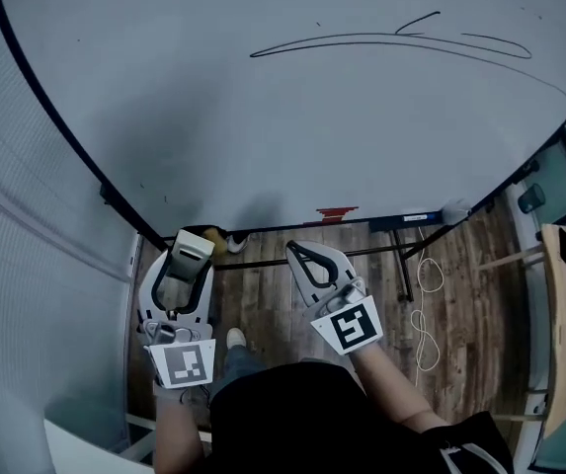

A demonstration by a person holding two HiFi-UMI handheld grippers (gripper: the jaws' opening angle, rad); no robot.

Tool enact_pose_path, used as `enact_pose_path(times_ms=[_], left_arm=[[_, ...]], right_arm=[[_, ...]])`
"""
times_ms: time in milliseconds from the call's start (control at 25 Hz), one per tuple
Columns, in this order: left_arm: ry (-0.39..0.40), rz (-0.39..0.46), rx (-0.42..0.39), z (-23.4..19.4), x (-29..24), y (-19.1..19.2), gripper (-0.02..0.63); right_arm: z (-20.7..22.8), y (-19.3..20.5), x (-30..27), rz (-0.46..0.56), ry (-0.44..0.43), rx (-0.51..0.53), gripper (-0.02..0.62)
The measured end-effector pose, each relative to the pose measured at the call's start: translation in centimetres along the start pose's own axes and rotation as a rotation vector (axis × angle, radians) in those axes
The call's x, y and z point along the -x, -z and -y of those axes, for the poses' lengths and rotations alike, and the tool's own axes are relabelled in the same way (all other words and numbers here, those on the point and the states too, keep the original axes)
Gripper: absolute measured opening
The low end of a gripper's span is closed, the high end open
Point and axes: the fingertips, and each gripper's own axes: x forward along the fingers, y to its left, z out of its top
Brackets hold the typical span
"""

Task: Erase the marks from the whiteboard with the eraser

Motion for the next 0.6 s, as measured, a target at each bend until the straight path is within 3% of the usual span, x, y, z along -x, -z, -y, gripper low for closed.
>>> enact_pose_path(times_ms=[280, 440, 600], left_arm=[[0.051, 0.136, -0.087, -6.8, -7.5, 0.4, 0.265], [0.054, 0.285, -0.160, -8.4, -10.5, -2.3, 0.265], [0.053, 0.380, -0.235, -9.3, -13.0, -6.1, 0.265]], right_arm=[[2.4, -1.0, -8.0, -0.015, 0.148, 0.022, 0.028], [3.6, -1.4, -10.0, -0.035, 0.238, 0.048, 0.028], [5.1, -2.0, -10.2, -0.035, 0.335, 0.062, 0.028]])
